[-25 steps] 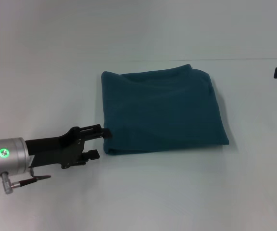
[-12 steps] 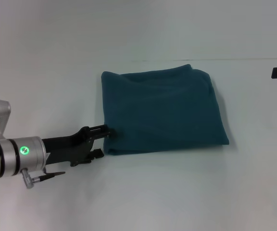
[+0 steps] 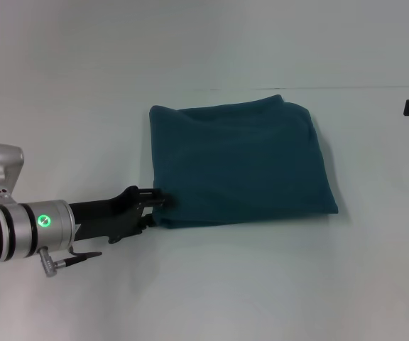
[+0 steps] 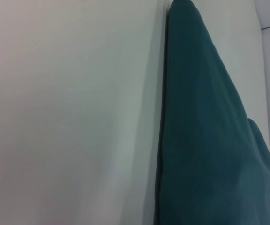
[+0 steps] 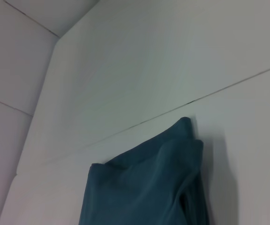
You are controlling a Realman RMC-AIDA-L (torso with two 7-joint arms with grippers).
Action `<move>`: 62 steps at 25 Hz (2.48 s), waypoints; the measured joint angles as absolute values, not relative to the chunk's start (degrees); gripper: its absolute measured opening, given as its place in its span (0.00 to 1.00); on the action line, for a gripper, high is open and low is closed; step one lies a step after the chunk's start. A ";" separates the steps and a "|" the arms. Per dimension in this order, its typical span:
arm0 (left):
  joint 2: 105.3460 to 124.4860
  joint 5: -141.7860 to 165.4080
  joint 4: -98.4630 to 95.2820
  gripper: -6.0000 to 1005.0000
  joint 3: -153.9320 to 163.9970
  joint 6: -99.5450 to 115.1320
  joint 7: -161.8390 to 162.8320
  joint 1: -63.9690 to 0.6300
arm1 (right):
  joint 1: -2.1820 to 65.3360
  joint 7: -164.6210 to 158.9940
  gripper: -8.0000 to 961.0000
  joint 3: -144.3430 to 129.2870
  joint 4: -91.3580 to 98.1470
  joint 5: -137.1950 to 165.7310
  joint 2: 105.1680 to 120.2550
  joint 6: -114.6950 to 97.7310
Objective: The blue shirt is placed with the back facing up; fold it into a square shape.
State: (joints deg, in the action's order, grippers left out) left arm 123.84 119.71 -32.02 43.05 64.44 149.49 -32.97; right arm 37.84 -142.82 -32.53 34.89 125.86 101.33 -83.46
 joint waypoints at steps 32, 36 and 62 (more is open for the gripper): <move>122.49 120.24 -36.00 0.05 41.73 73.61 145.71 -26.49 | 37.81 -143.30 0.95 -31.99 34.23 125.86 101.52 -83.91; 121.89 120.87 -35.92 0.06 40.68 74.16 145.50 -26.52 | 37.93 -143.06 0.95 -32.28 34.23 125.86 101.73 -83.93; 117.77 123.63 -46.80 0.76 37.25 104.36 108.84 -30.53 | 39.15 -111.39 0.95 -42.90 53.92 133.33 117.83 -95.33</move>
State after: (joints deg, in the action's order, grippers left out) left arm 117.77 123.63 -46.80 37.25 104.36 108.84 -30.53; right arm 39.15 -111.39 -42.90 53.92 133.33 117.83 -95.33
